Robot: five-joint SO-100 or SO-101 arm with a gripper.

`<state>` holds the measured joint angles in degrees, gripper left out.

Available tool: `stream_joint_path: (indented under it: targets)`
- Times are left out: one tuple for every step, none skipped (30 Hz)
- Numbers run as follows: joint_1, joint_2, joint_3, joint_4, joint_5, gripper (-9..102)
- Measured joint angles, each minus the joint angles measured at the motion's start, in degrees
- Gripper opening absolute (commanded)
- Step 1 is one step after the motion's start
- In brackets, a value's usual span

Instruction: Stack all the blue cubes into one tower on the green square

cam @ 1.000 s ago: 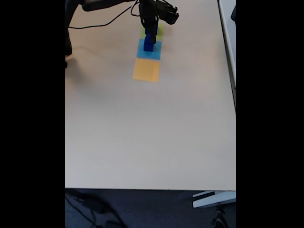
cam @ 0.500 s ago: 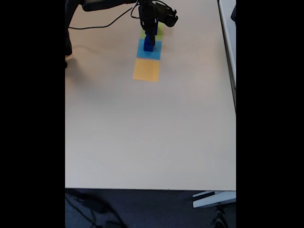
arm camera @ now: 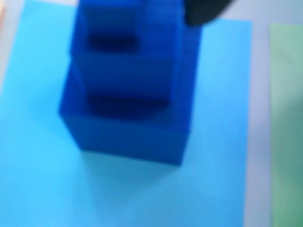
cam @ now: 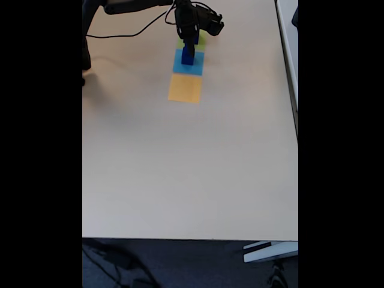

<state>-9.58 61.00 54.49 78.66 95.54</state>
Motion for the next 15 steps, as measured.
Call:
stream_joint_path:
  targets:
    - [0.0, 0.0, 0.0, 0.0, 0.0, 21]
    - [0.0, 0.0, 0.0, 0.0, 0.0, 20]
    - [0.0, 0.0, 0.0, 0.0, 0.0, 20]
    - [0.0, 0.0, 0.0, 0.0, 0.0, 20]
    - [0.0, 0.0, 0.0, 0.0, 0.0, 19]
    - [0.0, 0.0, 0.0, 0.0, 0.0, 19]
    - [0.0, 0.0, 0.0, 0.0, 0.0, 18]
    - [0.0, 0.0, 0.0, 0.0, 0.0, 17]
    - [0.0, 0.0, 0.0, 0.0, 0.0, 16]
    - [0.0, 0.0, 0.0, 0.0, 0.0, 16]
    - [0.0, 0.0, 0.0, 0.0, 0.0, 15]
    - [0.0, 0.0, 0.0, 0.0, 0.0, 15]
    - [0.0, 0.0, 0.1, 0.0, 0.0, 14]
    - [0.0, 0.0, 0.2, 0.0, 0.0, 14]
    - [0.0, 0.0, 0.2, 0.0, 0.0, 14]
